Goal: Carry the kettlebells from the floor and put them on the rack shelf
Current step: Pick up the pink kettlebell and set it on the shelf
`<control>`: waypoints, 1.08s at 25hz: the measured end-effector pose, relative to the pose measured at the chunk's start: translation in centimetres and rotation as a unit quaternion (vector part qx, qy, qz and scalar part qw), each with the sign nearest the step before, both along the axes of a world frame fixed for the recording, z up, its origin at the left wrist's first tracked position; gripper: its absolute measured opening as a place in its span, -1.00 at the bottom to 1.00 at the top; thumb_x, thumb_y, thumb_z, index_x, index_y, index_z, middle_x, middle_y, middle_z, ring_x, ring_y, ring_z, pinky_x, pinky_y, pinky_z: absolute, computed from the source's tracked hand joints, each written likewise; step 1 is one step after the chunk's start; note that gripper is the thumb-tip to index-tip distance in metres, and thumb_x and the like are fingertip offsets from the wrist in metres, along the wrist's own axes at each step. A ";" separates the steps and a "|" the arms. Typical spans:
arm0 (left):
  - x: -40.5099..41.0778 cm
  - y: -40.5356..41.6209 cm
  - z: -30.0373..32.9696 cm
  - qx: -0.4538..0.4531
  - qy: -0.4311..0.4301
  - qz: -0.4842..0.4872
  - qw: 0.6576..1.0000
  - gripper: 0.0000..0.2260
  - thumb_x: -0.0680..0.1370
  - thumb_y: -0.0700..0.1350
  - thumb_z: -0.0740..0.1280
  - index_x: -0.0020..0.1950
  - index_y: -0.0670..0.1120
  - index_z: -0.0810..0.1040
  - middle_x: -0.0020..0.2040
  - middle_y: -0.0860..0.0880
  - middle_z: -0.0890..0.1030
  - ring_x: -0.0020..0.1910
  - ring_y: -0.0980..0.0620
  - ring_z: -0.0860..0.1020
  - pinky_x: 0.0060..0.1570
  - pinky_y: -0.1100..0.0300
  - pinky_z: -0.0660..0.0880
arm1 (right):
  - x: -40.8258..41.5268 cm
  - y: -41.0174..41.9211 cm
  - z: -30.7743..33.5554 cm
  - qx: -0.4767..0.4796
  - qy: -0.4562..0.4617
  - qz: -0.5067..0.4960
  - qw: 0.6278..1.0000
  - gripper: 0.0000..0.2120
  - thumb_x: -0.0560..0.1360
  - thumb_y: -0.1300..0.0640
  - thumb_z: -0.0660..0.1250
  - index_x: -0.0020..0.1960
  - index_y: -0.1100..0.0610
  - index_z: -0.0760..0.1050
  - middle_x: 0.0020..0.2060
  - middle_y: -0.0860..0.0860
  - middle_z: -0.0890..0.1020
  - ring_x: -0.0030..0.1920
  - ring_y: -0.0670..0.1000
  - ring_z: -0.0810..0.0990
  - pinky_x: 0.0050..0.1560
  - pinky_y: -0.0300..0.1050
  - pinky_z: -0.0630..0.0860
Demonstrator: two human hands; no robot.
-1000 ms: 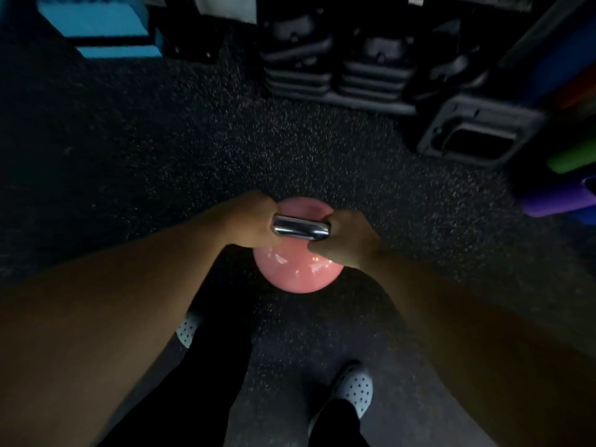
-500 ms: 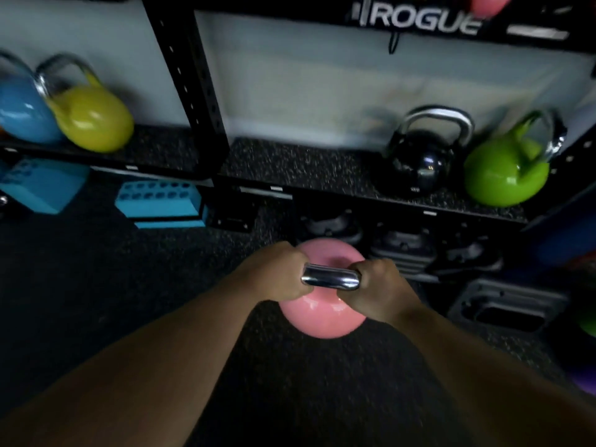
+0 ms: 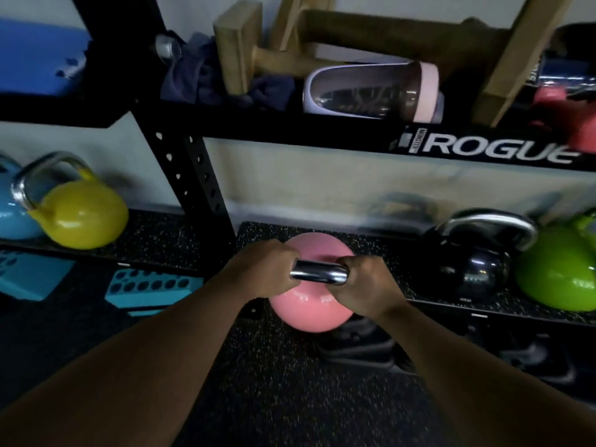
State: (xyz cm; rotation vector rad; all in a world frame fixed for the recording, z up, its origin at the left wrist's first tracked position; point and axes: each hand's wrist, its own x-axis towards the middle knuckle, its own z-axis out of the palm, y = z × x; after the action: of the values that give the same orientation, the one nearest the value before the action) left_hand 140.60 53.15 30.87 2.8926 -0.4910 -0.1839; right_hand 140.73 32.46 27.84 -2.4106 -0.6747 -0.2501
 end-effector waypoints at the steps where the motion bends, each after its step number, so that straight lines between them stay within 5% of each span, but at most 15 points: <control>1: 1.3 0.4 0.0 0.006 -0.009 -0.001 1.000 -0.93 0.41 -0.05 0.39 -0.25 0.03 0.52 -0.28 0.01 0.59 -0.33 -0.02 0.55 -0.37 0.20 0.34 | 1.4 0.5 0.0 0.007 -0.001 0.004 1.000 -0.72 0.33 0.23 0.47 0.03 0.07 0.70 -0.39 0.02 0.72 -0.45 -0.05 0.62 -0.36 -0.48 0.40; 4: 5.2 2.2 -0.5 -0.001 -0.024 0.002 1.000 -0.94 0.41 -0.07 0.40 -0.19 0.01 0.53 -0.21 -0.04 0.62 -0.31 -0.03 0.51 -0.36 0.19 0.30 | 5.5 2.4 -0.3 0.002 0.009 -0.016 1.000 -0.83 0.33 0.24 0.47 -0.10 0.07 0.70 -0.45 0.03 0.67 -0.49 0.00 0.60 -0.49 -0.42 0.34; 13: 11.9 5.8 -3.4 -0.034 -0.051 0.017 0.998 -0.82 0.46 -0.09 0.42 0.01 -0.11 0.61 -0.12 -0.13 0.64 -0.16 -0.15 0.59 -0.21 0.07 0.51 | 11.6 6.9 -2.6 0.000 0.087 -0.080 0.993 -0.82 0.37 0.26 0.48 -0.03 0.15 0.66 -0.29 0.07 0.69 -0.45 -0.09 0.52 -0.46 -0.51 0.33; 17: 14.4 5.9 -3.9 -0.069 -0.059 0.024 0.996 -0.85 0.44 -0.08 0.43 -0.05 -0.10 0.59 -0.15 -0.11 0.64 -0.16 -0.16 0.60 -0.28 0.10 0.43 | 13.5 7.2 -2.4 -0.001 0.137 -0.115 0.984 -0.82 0.40 0.28 0.47 -0.02 0.16 0.62 -0.39 -0.13 0.54 -0.45 -0.24 0.47 -0.49 -0.46 0.38; 20: 16.4 5.7 -4.4 -0.095 -0.052 0.059 0.992 -0.88 0.41 -0.09 0.44 -0.16 -0.08 0.54 -0.19 -0.13 0.63 -0.19 -0.18 0.59 -0.31 0.11 0.40 | 15.3 7.5 -2.1 -0.023 0.160 -0.141 0.977 -0.86 0.42 0.28 0.42 -0.04 0.12 0.60 -0.38 -0.07 0.55 -0.42 -0.09 0.53 -0.51 -0.38 0.38; 22: 17.7 5.6 -5.0 -0.109 -0.045 0.080 0.990 -0.89 0.40 -0.11 0.43 -0.18 -0.08 0.53 -0.20 -0.15 0.62 -0.19 -0.20 0.60 -0.29 0.07 0.48 | 16.5 7.8 -1.9 -0.025 0.174 -0.153 0.972 -0.87 0.45 0.27 0.38 -0.03 0.12 0.59 -0.33 0.03 0.61 -0.36 0.03 0.60 -0.42 -0.16 0.54; 27: 19.6 5.7 -5.8 -0.117 -0.049 0.067 0.990 -0.79 0.43 -0.12 0.40 0.03 -0.15 0.58 -0.06 -0.20 0.66 -0.04 -0.23 0.60 -0.08 0.02 0.55 | 17.8 8.2 -1.9 -0.038 0.160 -0.164 0.973 -0.90 0.47 0.27 0.33 -0.03 0.19 0.57 -0.26 0.17 0.66 -0.27 0.16 0.63 -0.25 0.03 0.57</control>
State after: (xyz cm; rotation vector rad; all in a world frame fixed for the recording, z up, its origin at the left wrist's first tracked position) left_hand 160.19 58.85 25.12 2.7000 -0.3099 0.0337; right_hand 158.50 40.70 25.92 -2.5478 -0.1424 0.0352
